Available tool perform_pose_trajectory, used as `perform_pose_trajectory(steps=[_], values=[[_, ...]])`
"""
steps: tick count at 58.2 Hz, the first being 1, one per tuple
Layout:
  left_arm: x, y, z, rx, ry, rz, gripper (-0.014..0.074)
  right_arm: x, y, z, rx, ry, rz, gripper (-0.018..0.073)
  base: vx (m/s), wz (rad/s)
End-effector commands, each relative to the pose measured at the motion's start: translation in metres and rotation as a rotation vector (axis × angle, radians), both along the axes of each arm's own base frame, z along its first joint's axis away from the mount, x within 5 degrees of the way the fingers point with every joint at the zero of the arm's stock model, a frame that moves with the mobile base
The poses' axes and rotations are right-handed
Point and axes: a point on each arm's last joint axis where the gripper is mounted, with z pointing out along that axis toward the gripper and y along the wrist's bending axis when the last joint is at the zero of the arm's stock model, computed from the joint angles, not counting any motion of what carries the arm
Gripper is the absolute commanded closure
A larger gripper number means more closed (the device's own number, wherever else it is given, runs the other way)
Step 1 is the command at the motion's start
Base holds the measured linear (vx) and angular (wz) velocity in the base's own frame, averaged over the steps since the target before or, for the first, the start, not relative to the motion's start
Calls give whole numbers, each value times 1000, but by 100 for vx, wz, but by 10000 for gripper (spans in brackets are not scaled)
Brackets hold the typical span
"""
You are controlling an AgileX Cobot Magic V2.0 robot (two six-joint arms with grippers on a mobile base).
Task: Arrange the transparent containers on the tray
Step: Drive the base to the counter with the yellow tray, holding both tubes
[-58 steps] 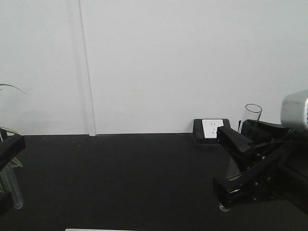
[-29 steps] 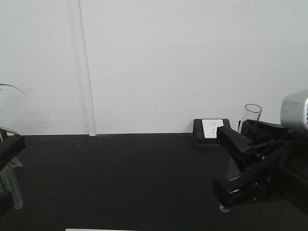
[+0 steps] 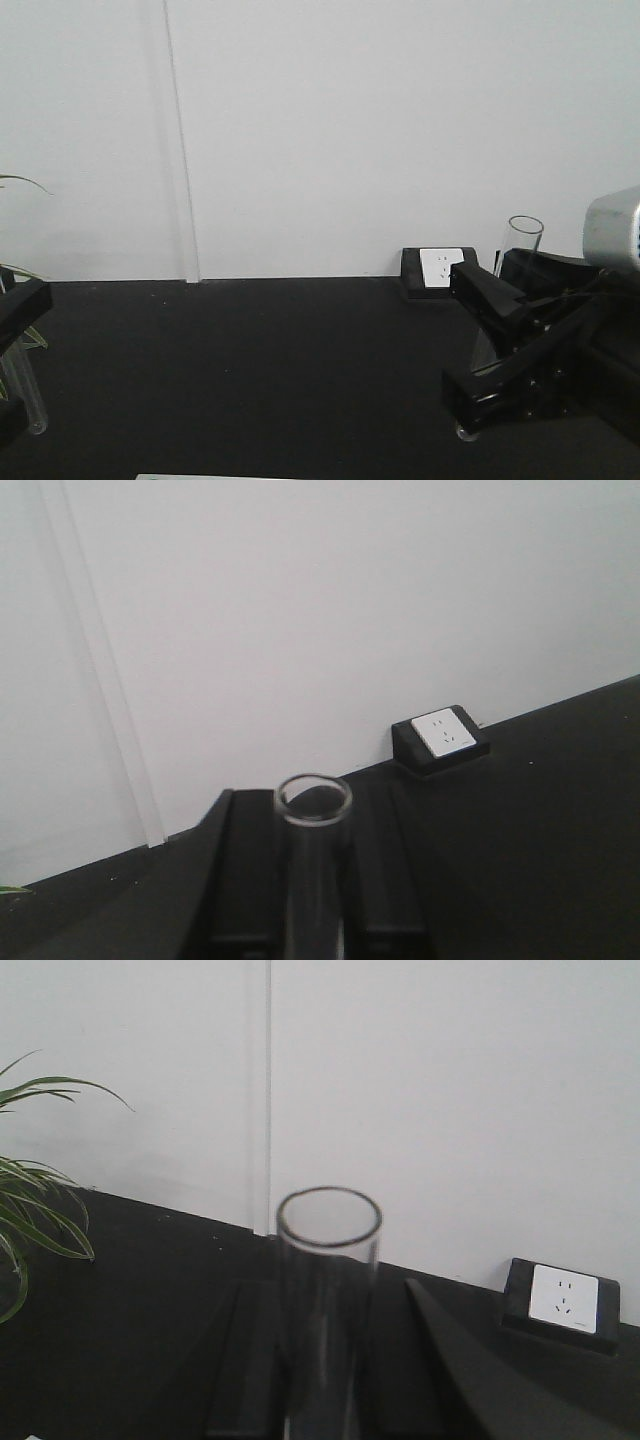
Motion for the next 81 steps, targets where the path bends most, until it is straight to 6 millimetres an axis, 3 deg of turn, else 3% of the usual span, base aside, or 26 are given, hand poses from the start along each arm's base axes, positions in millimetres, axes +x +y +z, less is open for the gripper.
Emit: perform_pose_trajectory(steps=[1, 81], values=[[-4, -1, 20, -53, -113, -15, 514, -2, -2, 13, 43, -12, 21, 389, 0, 0], [-3, -1, 20, -52, -112, -15, 514, -2, -1, 13, 43, -12, 21, 389, -16, 1]])
